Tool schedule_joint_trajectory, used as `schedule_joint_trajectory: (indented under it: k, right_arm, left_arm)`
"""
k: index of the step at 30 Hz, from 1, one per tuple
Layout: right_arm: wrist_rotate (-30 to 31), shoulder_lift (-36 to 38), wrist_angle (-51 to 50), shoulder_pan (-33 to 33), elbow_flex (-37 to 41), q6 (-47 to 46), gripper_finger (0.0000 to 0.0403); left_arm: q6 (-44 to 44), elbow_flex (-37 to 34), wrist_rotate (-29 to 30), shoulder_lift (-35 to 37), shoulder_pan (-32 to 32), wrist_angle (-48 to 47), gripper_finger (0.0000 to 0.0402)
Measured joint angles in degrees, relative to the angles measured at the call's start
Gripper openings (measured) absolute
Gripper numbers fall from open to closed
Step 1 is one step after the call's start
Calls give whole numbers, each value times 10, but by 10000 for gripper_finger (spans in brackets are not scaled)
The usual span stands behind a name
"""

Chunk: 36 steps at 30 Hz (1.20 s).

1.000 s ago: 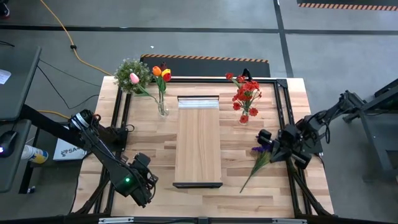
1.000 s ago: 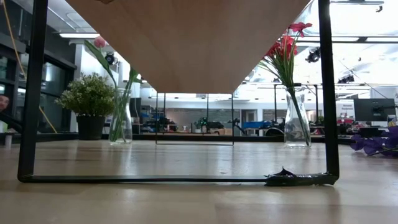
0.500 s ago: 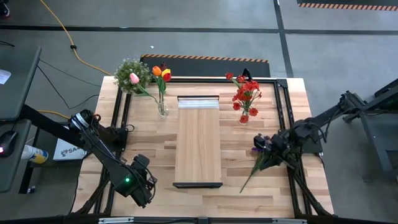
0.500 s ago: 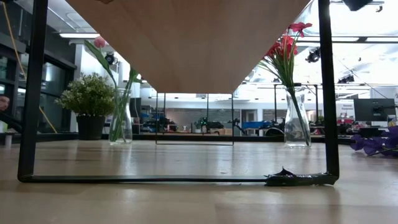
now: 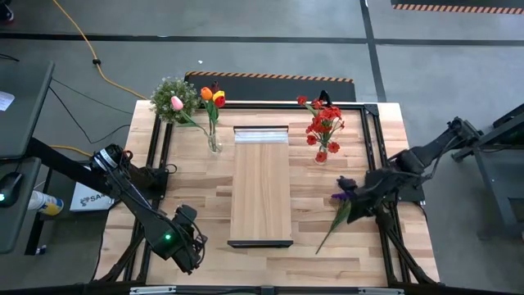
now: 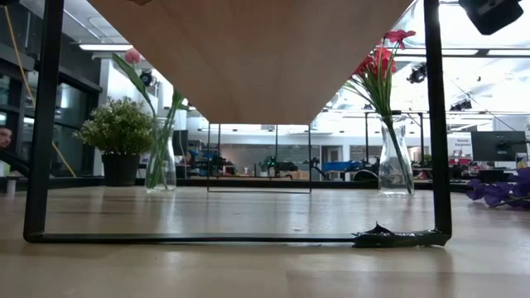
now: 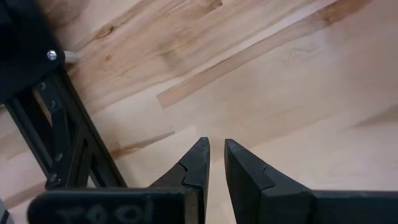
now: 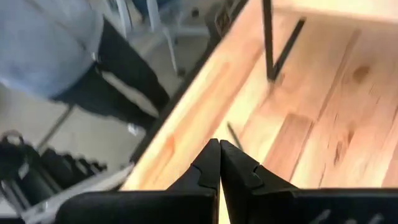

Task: Pick and place flowers into a vace then onto a shelf
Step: Put the purple flowers into the right transparent vase

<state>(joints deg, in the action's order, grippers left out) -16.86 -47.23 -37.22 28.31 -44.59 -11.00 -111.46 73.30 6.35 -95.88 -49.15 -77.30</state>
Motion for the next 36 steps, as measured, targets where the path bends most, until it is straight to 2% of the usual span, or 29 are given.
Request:
schedule_joint_trajectory:
  k: [10,17,25,30,36]
  right_arm:
    - [0,-104,-50,22,-19,22,0]
    - [3,-138,-54,16,-19,21,9]
    - [3,-139,-55,15,-19,22,80]
    - [31,-139,-81,18,-18,42,123]
    - [37,-152,-85,19,-18,64,155]
  left_arm:
    - [0,0,0,0,0,10,85]
    - [0,0,0,0,0,9,85]
    - [1,0,0,0,0,9,85]
    - [2,0,0,0,0,9,85]
    - [2,0,1,0,0,9,85]
